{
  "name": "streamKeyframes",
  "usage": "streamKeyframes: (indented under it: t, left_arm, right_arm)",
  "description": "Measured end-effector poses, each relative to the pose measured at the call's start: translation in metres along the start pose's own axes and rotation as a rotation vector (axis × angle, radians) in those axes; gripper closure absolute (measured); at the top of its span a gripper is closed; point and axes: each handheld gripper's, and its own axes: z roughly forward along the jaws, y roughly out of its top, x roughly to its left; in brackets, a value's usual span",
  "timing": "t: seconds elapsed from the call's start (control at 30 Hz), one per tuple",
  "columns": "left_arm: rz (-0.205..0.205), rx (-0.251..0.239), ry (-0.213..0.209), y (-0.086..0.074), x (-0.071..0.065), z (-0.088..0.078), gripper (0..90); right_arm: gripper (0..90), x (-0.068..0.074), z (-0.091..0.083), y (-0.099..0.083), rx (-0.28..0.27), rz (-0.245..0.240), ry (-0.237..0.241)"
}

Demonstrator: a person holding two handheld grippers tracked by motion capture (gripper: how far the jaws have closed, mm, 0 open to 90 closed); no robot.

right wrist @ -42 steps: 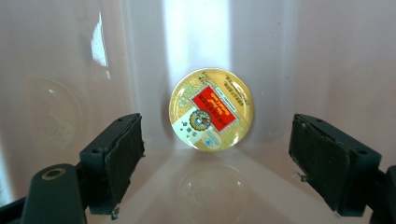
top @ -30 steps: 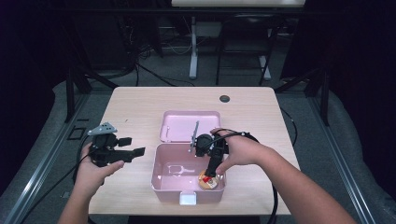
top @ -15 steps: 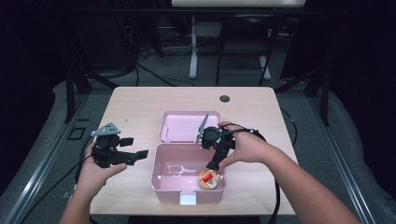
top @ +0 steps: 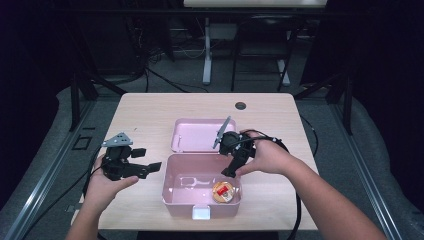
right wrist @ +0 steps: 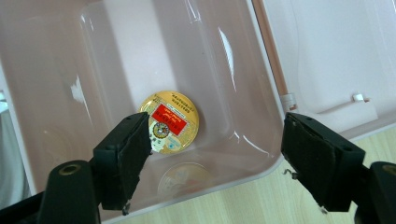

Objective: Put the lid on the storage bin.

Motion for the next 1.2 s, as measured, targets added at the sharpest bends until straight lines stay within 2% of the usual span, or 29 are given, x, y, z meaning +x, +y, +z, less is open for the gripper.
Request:
streamKeyframes:
  t: [0.17, 0.23, 0.27, 0.3, 0.33, 0.4, 0.57, 0.73, 0.8, 0.9, 1.0, 1.2]
  left_arm:
    - [-0.003, -0.024, 0.003, 0.000, 0.000, -0.001, 26.6]
    - [-0.005, -0.026, 0.006, -0.001, 0.000, -0.002, 28.1]
    - [-0.009, -0.028, 0.006, -0.001, 0.000, -0.002, 29.2]
    - [-0.003, -0.031, 0.001, -0.001, 0.000, -0.001, 33.0]
    - [-0.002, -0.035, 0.000, -0.002, 0.000, 0.000, 34.3]
    - [-0.002, -0.037, 0.000, -0.002, 0.000, 0.000, 35.1]
    - [0.010, -0.042, -0.029, -0.002, -0.003, 0.004, 35.5]
    - [0.025, -0.027, -0.055, -0.002, -0.007, 0.007, 38.3]
    - [0.031, -0.021, -0.048, -0.002, -0.007, 0.009, 38.5]
    - [0.015, 0.000, -0.032, -0.004, -0.008, 0.011, 38.8]
    - [0.012, 0.004, -0.056, -0.005, -0.008, 0.014, 45.9]
    - [0.032, 0.005, -0.051, -0.007, -0.010, 0.020, 52.6]
  right_arm:
    - [27.7, -0.001, -0.001, -0.001, -0.043, 0.019, -0.024]
    - [27.9, -0.002, -0.001, -0.001, -0.042, 0.024, -0.027]
    - [29.2, -0.003, -0.001, -0.001, -0.047, 0.041, -0.034]
    - [37.1, -0.005, -0.002, -0.002, -0.076, 0.075, -0.023]
    - [38.7, -0.006, -0.002, -0.003, -0.088, 0.081, -0.012]
    - [38.6, -0.006, -0.002, -0.003, -0.088, 0.088, -0.010]
    - [38.7, -0.011, 0.000, -0.005, -0.102, 0.093, -0.046]
    - [39.1, -0.014, 0.001, -0.006, -0.123, 0.130, -0.048]
    - [39.3, -0.016, 0.001, -0.007, -0.130, 0.136, -0.059]
    - [40.1, -0.018, 0.002, -0.009, -0.145, 0.152, -0.082]
    - [43.4, -0.022, 0.001, -0.012, -0.155, 0.187, -0.096]
    - [45.8, -0.026, 0.000, -0.014, -0.184, 0.205, -0.120]
